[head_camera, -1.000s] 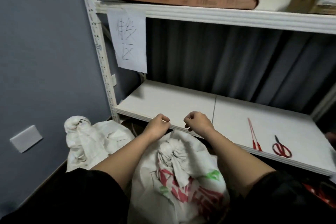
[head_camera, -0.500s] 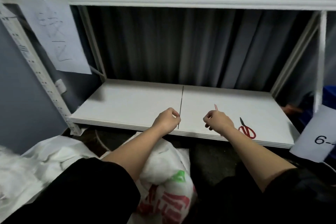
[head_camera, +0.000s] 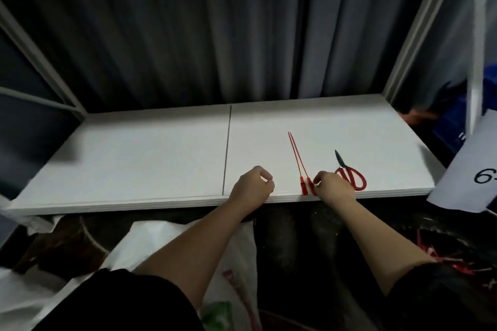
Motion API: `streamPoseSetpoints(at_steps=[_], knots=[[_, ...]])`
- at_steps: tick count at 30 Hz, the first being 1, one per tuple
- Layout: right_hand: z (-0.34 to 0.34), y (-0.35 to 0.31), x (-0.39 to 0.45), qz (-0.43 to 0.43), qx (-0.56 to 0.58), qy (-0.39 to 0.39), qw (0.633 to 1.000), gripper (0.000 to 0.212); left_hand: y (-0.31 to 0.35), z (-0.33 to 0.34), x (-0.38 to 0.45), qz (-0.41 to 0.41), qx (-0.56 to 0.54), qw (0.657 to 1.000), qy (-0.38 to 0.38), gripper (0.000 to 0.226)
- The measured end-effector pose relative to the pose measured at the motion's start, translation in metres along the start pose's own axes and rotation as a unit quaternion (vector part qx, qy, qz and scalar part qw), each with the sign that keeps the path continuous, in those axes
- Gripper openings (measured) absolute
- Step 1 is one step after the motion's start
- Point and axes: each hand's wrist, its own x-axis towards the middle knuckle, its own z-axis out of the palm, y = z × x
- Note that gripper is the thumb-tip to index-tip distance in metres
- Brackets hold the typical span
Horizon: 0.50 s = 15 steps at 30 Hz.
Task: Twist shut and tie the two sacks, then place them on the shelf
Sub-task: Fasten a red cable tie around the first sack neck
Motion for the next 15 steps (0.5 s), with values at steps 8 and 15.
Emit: streamPoseSetpoints(at_steps=[8, 15], knots=[[0.063, 0.026, 0.041, -0.039, -0.098, 0.016, 0.994, 0.053, -0.008, 0.035, 0.047, 0.003, 0.003, 1.0, -0.028, 0.006], [0.076, 0.029, 0.042, -0.065, -0.177, 0.074, 0.979, 0.037, -0.015, 0.039, 0.051, -0.006, 0.014, 0.999, -0.041, 0.011]])
